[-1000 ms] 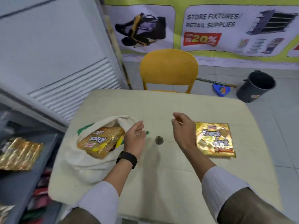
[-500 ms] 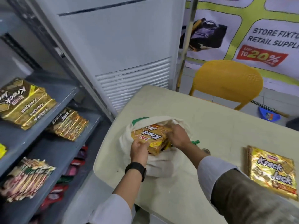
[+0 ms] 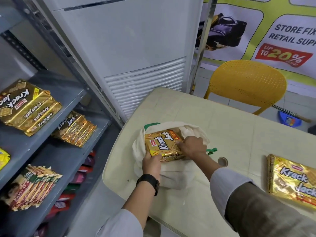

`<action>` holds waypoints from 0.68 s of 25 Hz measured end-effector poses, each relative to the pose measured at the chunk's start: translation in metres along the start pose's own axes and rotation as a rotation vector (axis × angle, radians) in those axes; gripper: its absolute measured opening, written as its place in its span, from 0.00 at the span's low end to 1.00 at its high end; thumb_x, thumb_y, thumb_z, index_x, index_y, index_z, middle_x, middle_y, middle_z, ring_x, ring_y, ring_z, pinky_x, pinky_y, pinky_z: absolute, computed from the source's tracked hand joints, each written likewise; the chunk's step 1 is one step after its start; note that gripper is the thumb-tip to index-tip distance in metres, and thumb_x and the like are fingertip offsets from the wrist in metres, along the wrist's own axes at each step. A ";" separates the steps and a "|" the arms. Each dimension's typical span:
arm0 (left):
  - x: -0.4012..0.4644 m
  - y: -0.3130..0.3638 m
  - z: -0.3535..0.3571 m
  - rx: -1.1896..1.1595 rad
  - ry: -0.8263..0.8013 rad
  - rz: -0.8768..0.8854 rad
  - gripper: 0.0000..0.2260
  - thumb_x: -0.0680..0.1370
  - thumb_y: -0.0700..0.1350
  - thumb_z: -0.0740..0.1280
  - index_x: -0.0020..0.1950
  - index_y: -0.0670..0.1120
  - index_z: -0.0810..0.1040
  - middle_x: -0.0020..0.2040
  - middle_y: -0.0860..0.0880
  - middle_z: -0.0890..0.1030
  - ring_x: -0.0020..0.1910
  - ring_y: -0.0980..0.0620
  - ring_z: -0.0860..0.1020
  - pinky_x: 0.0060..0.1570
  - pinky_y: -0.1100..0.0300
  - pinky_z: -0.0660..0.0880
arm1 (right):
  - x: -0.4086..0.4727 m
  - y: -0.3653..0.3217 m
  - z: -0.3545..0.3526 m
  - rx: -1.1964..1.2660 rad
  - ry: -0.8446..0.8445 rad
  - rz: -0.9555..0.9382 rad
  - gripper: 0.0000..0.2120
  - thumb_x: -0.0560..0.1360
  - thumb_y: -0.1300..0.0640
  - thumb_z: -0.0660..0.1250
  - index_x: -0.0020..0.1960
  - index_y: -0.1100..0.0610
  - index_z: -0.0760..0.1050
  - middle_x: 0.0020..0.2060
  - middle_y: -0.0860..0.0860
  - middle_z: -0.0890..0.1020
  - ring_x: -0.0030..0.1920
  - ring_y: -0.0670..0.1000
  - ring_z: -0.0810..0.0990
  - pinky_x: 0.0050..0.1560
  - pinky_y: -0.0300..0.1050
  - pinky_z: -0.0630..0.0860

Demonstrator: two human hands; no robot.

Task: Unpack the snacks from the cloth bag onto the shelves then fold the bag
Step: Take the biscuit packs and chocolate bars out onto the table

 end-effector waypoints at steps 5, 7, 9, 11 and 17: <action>-0.008 0.001 -0.019 0.238 0.098 0.110 0.14 0.81 0.40 0.64 0.64 0.48 0.82 0.54 0.50 0.86 0.54 0.47 0.82 0.61 0.54 0.78 | -0.033 0.018 0.005 0.451 0.033 0.053 0.14 0.75 0.51 0.74 0.56 0.59 0.82 0.54 0.56 0.85 0.56 0.58 0.82 0.54 0.48 0.76; -0.023 0.004 -0.025 0.202 0.105 0.158 0.14 0.81 0.39 0.65 0.63 0.50 0.83 0.50 0.54 0.86 0.51 0.51 0.83 0.59 0.54 0.79 | -0.055 0.032 0.001 0.644 0.070 0.098 0.16 0.72 0.53 0.77 0.57 0.58 0.83 0.53 0.54 0.86 0.55 0.57 0.83 0.58 0.52 0.78; -0.043 0.008 -0.028 0.155 0.069 0.225 0.14 0.80 0.37 0.66 0.60 0.53 0.84 0.46 0.62 0.86 0.48 0.61 0.84 0.52 0.63 0.79 | -0.084 0.050 -0.004 0.800 0.116 0.118 0.16 0.69 0.56 0.79 0.55 0.57 0.84 0.50 0.52 0.87 0.52 0.55 0.85 0.58 0.55 0.80; -0.063 0.014 -0.020 0.131 -0.022 0.301 0.17 0.79 0.34 0.67 0.57 0.56 0.83 0.44 0.67 0.85 0.46 0.69 0.83 0.43 0.73 0.76 | -0.117 0.076 -0.006 0.980 0.152 0.155 0.14 0.66 0.60 0.80 0.51 0.55 0.84 0.44 0.50 0.88 0.46 0.53 0.87 0.47 0.50 0.83; -0.097 0.000 0.102 0.477 -0.479 0.444 0.21 0.76 0.31 0.68 0.58 0.55 0.83 0.50 0.62 0.85 0.48 0.68 0.83 0.43 0.74 0.76 | -0.199 0.209 0.023 1.433 0.320 0.529 0.21 0.65 0.70 0.78 0.55 0.58 0.78 0.44 0.56 0.88 0.43 0.58 0.88 0.44 0.54 0.86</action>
Point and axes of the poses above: each hand's wrist, its own x-axis towards the middle knuckle, its own z-axis out of the palm, y = z × x, the point moved 8 cm from there along x, towards the middle knuckle
